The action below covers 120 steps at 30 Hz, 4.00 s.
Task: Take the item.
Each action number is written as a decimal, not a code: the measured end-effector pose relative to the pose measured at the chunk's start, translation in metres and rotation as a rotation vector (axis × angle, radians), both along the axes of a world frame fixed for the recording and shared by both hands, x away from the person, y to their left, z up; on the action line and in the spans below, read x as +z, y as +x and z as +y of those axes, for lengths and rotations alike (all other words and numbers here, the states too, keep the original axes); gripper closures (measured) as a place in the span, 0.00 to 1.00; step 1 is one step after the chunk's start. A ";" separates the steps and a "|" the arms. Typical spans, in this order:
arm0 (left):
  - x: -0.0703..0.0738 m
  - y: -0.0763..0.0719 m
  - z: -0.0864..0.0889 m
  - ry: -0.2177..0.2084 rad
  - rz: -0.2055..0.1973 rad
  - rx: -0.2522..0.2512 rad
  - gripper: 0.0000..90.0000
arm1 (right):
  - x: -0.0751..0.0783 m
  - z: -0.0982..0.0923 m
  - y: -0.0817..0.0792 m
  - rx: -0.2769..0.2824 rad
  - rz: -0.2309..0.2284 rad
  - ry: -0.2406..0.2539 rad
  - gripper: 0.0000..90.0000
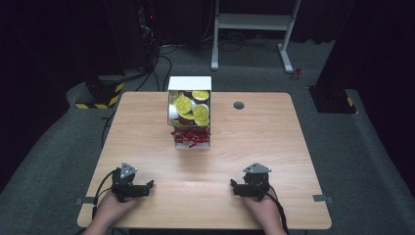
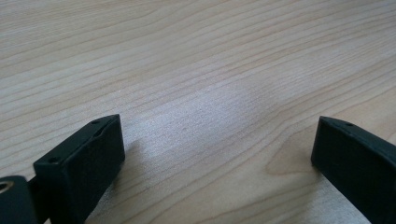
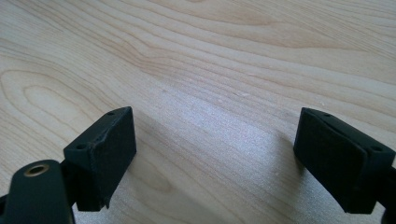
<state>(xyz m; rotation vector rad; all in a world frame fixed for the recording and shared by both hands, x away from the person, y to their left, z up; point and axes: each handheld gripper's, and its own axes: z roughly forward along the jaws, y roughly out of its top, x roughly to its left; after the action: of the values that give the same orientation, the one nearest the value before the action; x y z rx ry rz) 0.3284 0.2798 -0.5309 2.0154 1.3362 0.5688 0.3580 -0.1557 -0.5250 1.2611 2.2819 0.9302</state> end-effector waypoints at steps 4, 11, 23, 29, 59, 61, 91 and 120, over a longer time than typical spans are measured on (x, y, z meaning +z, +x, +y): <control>0.000 0.000 0.000 0.000 0.000 0.000 0.03 | 0.000 0.000 0.000 0.000 0.000 0.000 0.14; 0.000 0.000 0.000 0.000 0.000 0.000 0.03 | 0.000 0.000 -0.001 -0.005 0.005 0.004 0.14; 0.000 0.000 0.000 -0.003 0.000 0.002 0.04 | 0.001 -0.001 -0.002 -0.006 -0.001 0.007 0.19; 0.000 0.000 0.000 -0.004 0.000 0.002 0.04 | 0.007 0.000 -0.004 -0.001 -0.015 0.040 0.28; 0.000 0.001 0.000 0.003 0.002 -0.003 0.04 | 0.035 0.014 -0.001 -0.016 -0.144 0.142 0.49; 0.000 0.001 -0.001 0.003 0.003 -0.005 0.04 | 0.038 0.018 0.002 -0.015 -0.147 0.145 0.49; 0.000 -0.004 0.001 0.004 -0.007 -0.030 0.06 | 0.069 0.053 0.029 0.041 -0.231 0.112 0.64; 0.000 -0.005 0.001 -0.007 -0.004 -0.032 0.06 | 0.087 0.090 0.065 0.063 -0.246 0.072 0.63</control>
<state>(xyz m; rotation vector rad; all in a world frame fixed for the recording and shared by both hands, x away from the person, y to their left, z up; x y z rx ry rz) 0.3239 0.2806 -0.5307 2.0248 1.2996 0.5530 0.4235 -0.0654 -0.4377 1.0428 2.1230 1.1323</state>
